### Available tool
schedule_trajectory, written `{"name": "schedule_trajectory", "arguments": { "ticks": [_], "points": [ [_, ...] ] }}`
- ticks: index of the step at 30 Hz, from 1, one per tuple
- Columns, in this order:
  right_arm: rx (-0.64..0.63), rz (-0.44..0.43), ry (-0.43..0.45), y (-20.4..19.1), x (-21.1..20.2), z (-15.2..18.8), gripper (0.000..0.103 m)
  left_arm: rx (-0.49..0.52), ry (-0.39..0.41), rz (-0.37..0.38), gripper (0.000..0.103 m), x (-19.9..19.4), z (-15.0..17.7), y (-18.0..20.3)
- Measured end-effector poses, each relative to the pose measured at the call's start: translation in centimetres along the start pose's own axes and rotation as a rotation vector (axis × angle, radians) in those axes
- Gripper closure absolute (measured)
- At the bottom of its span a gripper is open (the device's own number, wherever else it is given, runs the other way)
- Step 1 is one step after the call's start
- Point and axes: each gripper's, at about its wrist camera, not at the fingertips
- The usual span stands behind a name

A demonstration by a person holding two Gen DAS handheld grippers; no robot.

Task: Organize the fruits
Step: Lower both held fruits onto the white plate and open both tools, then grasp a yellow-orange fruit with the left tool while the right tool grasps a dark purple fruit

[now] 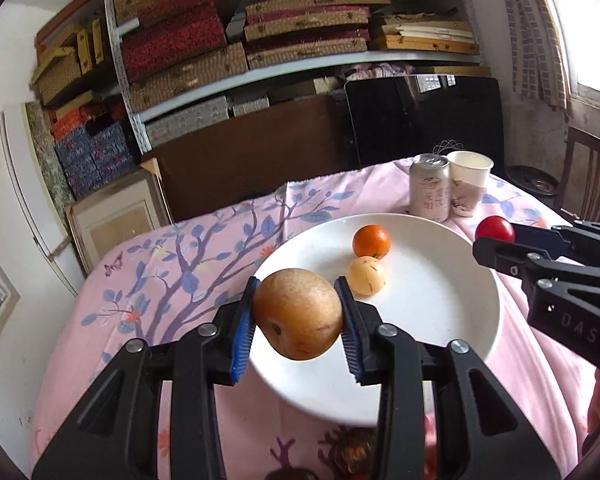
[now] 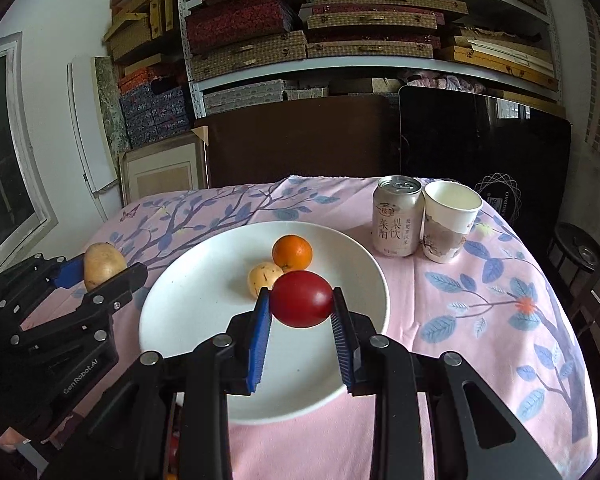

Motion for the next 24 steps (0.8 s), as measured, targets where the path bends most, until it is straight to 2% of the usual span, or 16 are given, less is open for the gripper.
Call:
{"name": "schedule_trajectory", "arguments": {
  "ticks": [3,6,9,14,15,16,17,18,19,21,24],
  "points": [
    [0.018,-0.009,0.003,0.5,1.7,0.3,0.073,-0.009,-0.027,0.013,0.066,2.1,0.1,-0.3],
    [0.010,-0.003,-0.051,0.4,3.0,1.2,0.073,-0.054,-0.077,0.035,0.066,3.1,0.5,-1.2],
    [-0.019,0.026,-0.063,-0.1,3.2,1.6,0.072,-0.049,-0.075,0.024,0.066,3.1,0.9,-1.2],
    [-0.026,0.007,-0.050,-0.3,2.6,1.5,0.071,-0.046,-0.064,0.044,0.066,2.8,1.0,-1.0],
    [-0.040,0.002,-0.051,-0.4,2.5,1.5,0.066,-0.049,-0.062,0.044,0.064,2.7,1.0,-1.0],
    [-0.058,-0.006,-0.053,-0.5,2.3,1.4,0.051,-0.053,-0.058,0.040,0.059,2.5,1.0,-1.1],
    [-0.074,-0.002,-0.045,-0.7,2.1,1.4,0.017,-0.059,-0.044,0.036,0.031,2.3,1.0,-1.2],
    [-0.083,0.023,-0.008,-0.8,1.5,1.4,0.006,-0.064,-0.028,0.008,0.009,2.0,0.9,-1.5],
    [-0.090,0.040,0.015,-0.9,1.0,1.2,0.005,-0.063,-0.008,-0.028,0.004,1.6,1.0,-1.7],
    [-0.088,0.057,0.013,-1.1,0.0,0.4,0.004,-0.041,0.013,-0.047,0.005,0.4,1.0,-2.5],
    [-0.063,0.008,0.002,-1.5,-2.3,-0.6,0.004,-0.020,0.001,-0.084,0.005,-1.9,1.4,-4.1]
  ]
}}
Point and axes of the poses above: each gripper's, at about its wrist camera, not at the fingertips, and x roughly the way its jaws point, y to its right, z to its underside, and after that the axes turned 12 degrees about -z, right-handed
